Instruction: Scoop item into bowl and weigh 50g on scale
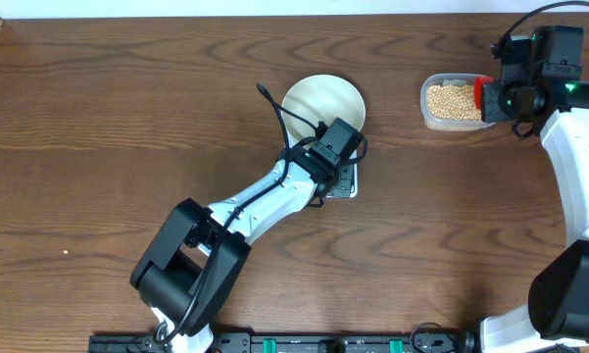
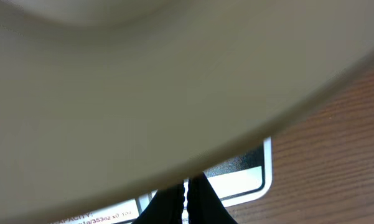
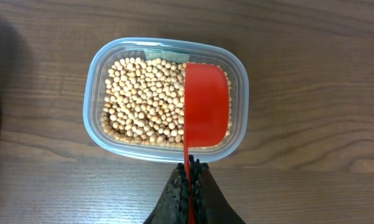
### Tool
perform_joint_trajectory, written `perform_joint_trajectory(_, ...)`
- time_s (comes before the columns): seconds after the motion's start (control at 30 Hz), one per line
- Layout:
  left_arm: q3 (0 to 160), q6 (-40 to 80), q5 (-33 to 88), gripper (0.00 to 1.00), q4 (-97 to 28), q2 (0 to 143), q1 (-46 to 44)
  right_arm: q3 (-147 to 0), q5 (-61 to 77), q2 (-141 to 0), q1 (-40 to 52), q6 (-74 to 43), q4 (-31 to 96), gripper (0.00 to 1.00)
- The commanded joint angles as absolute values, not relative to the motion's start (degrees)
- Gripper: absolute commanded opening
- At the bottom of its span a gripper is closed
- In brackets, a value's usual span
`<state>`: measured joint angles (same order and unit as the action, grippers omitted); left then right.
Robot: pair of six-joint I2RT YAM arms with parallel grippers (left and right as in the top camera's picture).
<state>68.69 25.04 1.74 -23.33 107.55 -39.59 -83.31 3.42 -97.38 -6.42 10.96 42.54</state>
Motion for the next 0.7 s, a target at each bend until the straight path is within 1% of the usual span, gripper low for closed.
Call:
perform_joint_trajectory(0.0, 67.92, 22.96, 0.34, 0.08, -22.98, 108.03, -39.2, -84.31, 3.99, -97.62, -6.72, 10.35, 42.65, 0.01)
perform_joint_trajectory(0.67, 67.81, 22.96, 0.38, 0.08, -22.98, 109.34, -37.63, -84.31, 3.38, -97.62, -6.72, 10.35, 42.89, 0.01)
